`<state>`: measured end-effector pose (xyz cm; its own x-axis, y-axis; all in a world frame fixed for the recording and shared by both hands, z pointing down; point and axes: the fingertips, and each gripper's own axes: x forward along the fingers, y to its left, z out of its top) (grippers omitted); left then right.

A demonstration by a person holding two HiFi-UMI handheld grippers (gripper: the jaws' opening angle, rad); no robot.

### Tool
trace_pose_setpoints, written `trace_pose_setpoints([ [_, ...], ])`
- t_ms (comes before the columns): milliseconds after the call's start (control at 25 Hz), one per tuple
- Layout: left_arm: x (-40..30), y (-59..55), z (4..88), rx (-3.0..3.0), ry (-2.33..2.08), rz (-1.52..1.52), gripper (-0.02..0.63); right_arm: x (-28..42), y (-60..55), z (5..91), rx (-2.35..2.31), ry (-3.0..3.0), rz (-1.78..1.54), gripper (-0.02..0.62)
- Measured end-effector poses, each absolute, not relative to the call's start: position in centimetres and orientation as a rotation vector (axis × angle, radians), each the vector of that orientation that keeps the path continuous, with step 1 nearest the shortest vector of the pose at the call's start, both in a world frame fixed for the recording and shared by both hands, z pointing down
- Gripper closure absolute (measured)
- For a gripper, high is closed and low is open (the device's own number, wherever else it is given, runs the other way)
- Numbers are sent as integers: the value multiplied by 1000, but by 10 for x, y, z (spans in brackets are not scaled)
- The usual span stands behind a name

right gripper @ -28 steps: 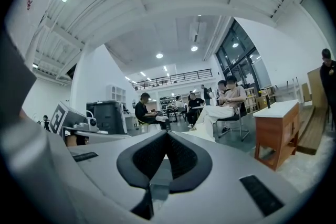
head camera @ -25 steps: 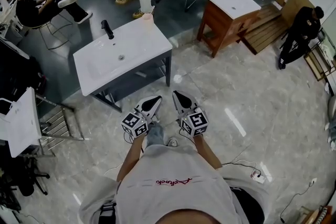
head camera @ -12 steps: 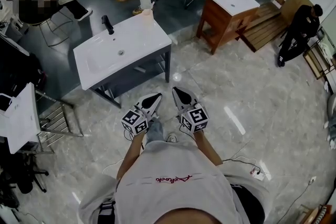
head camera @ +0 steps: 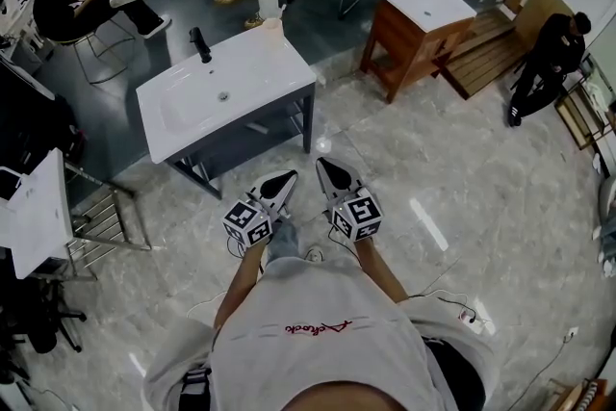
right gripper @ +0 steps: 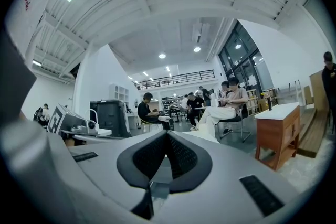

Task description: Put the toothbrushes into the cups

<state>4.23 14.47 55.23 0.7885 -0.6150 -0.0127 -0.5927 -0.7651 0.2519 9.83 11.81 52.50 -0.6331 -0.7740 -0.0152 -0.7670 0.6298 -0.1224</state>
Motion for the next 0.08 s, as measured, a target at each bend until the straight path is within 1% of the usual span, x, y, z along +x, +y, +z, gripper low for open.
trace_pose_setpoints([
  [80,41,146,553,2742,-945,-138,592,98,119,526,-1313,2778,-163,584],
])
